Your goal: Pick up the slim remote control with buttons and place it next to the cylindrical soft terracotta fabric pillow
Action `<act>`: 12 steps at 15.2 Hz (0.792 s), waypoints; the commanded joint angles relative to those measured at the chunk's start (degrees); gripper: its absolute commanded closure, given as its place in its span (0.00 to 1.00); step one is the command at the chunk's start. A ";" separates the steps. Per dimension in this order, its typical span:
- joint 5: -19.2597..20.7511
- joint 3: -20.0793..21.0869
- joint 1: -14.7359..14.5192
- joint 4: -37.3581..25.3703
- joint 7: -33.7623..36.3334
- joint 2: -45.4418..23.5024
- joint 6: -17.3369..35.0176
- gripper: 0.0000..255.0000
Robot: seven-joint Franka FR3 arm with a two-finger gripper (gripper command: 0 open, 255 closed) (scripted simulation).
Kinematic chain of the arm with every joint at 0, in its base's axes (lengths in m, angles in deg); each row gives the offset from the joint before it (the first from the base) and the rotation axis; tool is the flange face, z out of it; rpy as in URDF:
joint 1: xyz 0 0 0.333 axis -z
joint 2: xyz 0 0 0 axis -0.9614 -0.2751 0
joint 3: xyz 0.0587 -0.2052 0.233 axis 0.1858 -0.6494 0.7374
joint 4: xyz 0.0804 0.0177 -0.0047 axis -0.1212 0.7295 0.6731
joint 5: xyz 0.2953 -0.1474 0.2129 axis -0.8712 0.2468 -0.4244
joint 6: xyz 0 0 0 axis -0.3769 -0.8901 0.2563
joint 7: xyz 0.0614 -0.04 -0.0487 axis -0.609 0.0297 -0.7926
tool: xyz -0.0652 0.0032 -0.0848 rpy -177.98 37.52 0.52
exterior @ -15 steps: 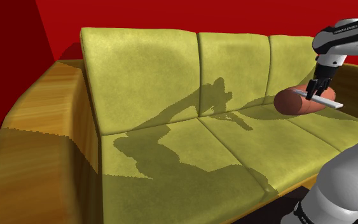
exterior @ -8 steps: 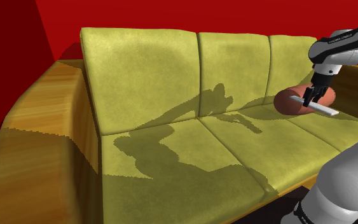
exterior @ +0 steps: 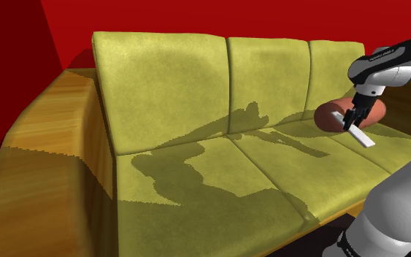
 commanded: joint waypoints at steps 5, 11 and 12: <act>-1.60 -1.58 -0.38 2.90 -1.37 -2.72 5.02 1.00; -4.34 -3.02 -0.93 5.40 -3.43 -6.29 10.08 1.00; -4.93 -3.23 -1.03 5.77 -3.87 -6.98 10.93 1.00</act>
